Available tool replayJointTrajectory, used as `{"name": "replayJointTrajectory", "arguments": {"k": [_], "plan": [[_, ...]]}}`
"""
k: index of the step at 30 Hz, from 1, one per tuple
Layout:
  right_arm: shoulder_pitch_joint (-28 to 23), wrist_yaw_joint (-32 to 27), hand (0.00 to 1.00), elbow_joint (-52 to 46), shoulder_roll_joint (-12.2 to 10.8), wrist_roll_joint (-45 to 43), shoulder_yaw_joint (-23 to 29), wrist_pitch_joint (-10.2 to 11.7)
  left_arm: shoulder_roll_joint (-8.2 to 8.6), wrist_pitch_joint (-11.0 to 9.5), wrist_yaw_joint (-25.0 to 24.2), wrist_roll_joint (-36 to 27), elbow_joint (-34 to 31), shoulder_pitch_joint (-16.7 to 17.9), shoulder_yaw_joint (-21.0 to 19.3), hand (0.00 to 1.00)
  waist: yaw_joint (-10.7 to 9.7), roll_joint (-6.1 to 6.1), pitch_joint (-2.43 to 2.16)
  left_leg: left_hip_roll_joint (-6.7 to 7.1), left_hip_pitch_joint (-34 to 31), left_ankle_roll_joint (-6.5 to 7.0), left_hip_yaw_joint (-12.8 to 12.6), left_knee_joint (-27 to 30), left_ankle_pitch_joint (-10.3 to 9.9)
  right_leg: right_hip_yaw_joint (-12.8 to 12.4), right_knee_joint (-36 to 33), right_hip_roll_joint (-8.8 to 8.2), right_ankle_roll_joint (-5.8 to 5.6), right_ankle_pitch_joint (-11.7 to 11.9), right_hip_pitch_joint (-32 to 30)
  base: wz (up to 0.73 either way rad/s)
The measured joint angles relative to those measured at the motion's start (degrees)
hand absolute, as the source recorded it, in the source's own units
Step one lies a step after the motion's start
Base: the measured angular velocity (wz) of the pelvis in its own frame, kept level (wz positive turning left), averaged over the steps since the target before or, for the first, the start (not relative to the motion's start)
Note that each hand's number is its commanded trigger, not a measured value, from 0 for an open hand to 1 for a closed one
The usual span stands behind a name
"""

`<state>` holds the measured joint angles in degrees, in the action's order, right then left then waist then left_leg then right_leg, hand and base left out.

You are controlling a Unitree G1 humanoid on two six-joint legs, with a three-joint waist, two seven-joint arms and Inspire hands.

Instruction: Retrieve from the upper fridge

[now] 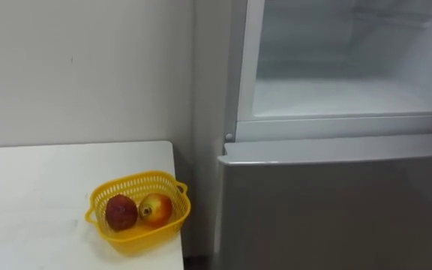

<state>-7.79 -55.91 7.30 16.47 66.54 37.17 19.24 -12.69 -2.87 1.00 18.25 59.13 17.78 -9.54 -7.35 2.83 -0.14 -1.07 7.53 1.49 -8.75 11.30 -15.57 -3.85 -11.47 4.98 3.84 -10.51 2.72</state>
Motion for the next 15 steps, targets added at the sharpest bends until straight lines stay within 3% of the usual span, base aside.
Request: {"name": "replayJointTrajectory", "arguments": {"k": [5, 15], "plan": [[-0.1, -0.5, 0.0, -4.5, 1.2, -9.3, 0.4, 0.1, 0.03, 0.0, -0.4, 0.1, -0.1, 0.4, -2.6, 0.0, -0.1, -0.41, -0.16, 0.0, 0.0, 0.0, 0.1, 0.0, 0.0, 0.0, 0.2, 0.02, 0.01, 0.0, 0.0, 0.0], [1.0, -1.7, 0.0, -8.2, 3.0, -23.5, 0.4, 0.1, 0.06, -0.1, -0.6, 0.6, 0.9, 0.2, -2.7, 0.0, 1.3, -0.21, -0.13, -0.06, 0.8, 0.0, -0.4, -0.4, 0.0, -0.5, -0.2, 0.12, 0.03, 0.0, 0.2, -0.02]]}}
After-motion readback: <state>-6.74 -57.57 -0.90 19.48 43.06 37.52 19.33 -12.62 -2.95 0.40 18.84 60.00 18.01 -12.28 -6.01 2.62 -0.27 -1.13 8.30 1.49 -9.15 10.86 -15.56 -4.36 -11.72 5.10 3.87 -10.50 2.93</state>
